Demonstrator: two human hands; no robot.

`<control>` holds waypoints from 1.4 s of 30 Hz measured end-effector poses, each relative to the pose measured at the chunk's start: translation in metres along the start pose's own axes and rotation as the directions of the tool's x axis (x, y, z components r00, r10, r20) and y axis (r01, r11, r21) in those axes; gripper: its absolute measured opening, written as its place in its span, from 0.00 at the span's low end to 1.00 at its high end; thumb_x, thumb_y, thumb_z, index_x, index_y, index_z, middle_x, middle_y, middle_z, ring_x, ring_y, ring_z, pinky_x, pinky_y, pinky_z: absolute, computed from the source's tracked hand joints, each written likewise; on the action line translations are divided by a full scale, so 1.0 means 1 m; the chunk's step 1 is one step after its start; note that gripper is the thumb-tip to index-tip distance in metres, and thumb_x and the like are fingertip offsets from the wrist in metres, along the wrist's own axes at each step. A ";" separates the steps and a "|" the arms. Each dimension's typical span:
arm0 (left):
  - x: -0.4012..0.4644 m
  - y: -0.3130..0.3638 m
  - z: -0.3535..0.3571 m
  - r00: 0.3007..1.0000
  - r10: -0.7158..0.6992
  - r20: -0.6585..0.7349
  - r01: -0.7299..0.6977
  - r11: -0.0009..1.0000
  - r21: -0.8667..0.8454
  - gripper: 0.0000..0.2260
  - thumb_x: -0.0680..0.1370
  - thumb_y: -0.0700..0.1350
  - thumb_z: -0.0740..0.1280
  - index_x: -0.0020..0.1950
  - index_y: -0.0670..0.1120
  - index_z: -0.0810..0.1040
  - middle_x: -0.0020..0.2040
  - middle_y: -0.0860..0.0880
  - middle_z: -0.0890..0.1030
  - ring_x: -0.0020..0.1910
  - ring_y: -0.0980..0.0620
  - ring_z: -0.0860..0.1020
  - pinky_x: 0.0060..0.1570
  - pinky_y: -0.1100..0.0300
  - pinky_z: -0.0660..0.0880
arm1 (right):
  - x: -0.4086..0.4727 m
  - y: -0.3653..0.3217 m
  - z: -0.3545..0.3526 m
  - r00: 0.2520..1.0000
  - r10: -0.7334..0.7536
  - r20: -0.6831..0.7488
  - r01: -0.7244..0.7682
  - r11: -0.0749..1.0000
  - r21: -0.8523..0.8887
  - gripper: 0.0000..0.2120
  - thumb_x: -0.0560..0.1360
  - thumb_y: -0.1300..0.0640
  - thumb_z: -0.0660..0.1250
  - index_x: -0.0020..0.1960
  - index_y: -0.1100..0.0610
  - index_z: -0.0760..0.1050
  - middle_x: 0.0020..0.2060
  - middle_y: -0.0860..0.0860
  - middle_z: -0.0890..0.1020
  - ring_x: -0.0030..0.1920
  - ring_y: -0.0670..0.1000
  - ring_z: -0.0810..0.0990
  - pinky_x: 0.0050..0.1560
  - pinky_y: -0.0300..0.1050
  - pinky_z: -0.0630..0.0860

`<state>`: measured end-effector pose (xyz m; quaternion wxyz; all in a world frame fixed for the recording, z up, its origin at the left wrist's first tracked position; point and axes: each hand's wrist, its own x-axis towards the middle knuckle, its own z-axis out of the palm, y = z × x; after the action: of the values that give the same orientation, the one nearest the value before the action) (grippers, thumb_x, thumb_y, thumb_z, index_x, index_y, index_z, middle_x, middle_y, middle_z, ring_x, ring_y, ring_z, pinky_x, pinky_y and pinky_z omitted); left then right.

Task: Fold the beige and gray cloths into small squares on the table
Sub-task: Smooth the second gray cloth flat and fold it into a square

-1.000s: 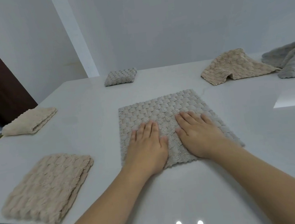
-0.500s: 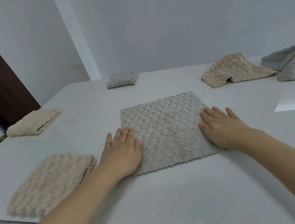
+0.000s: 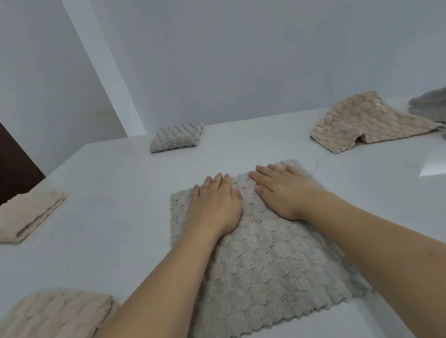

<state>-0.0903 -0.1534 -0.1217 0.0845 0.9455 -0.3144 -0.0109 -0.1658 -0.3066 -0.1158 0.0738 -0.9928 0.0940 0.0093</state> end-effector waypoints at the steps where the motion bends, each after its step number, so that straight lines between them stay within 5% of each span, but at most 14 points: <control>1: 0.001 -0.001 0.000 1.000 -0.001 0.003 0.001 1.000 0.004 0.25 0.83 0.53 0.43 0.80 0.47 0.50 0.80 0.50 0.51 0.79 0.49 0.48 0.76 0.49 0.43 | 0.001 0.001 0.000 1.000 0.001 -0.002 -0.001 1.000 0.001 0.25 0.83 0.46 0.41 0.79 0.48 0.46 0.78 0.46 0.48 0.78 0.48 0.45 0.76 0.50 0.41; 9: 0.001 -0.009 -0.003 0.999 0.000 0.035 0.000 1.000 0.015 0.26 0.83 0.55 0.42 0.80 0.48 0.47 0.81 0.51 0.47 0.79 0.51 0.46 0.76 0.50 0.41 | 0.001 0.009 -0.003 1.000 0.001 0.029 -0.001 1.000 0.006 0.25 0.83 0.45 0.40 0.79 0.46 0.43 0.78 0.44 0.45 0.77 0.46 0.42 0.76 0.50 0.40; 17: -0.030 -0.080 -0.014 0.986 -0.150 0.066 0.150 0.989 0.004 0.27 0.83 0.57 0.41 0.80 0.49 0.43 0.80 0.53 0.43 0.78 0.54 0.43 0.76 0.53 0.41 | -0.025 0.056 -0.007 0.992 0.115 0.042 -0.115 0.993 -0.004 0.27 0.82 0.44 0.38 0.79 0.49 0.39 0.78 0.44 0.42 0.77 0.46 0.42 0.76 0.48 0.41; 30: -0.024 -0.063 -0.036 0.973 -0.219 0.077 0.209 0.970 0.120 0.26 0.83 0.53 0.43 0.80 0.46 0.45 0.80 0.50 0.42 0.78 0.50 0.40 0.75 0.48 0.37 | -0.023 0.045 -0.022 0.987 0.148 0.062 -0.146 0.989 -0.035 0.27 0.82 0.45 0.38 0.79 0.51 0.41 0.78 0.47 0.43 0.78 0.49 0.41 0.76 0.54 0.38; 35: -0.047 0.017 -0.028 1.000 0.031 0.004 -0.031 0.995 -0.095 0.25 0.84 0.52 0.45 0.80 0.47 0.45 0.80 0.51 0.43 0.78 0.52 0.40 0.76 0.51 0.39 | -0.044 -0.003 -0.028 0.996 -0.023 -0.084 0.024 1.000 0.013 0.27 0.83 0.46 0.40 0.79 0.52 0.43 0.78 0.47 0.43 0.77 0.47 0.41 0.76 0.50 0.39; 42: -0.061 0.019 0.000 0.998 0.009 0.061 -0.010 1.000 0.013 0.27 0.83 0.55 0.43 0.80 0.49 0.43 0.80 0.53 0.42 0.78 0.54 0.41 0.76 0.50 0.40 | -0.051 -0.010 0.003 0.999 0.032 0.029 -0.032 0.999 0.004 0.27 0.82 0.45 0.39 0.79 0.50 0.41 0.78 0.45 0.43 0.77 0.46 0.41 0.76 0.50 0.38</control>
<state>-0.1504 -0.1315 -0.1205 0.0688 0.9437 -0.3214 -0.0374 -0.2141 -0.2873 -0.1160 0.0770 -0.9907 0.1090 0.0245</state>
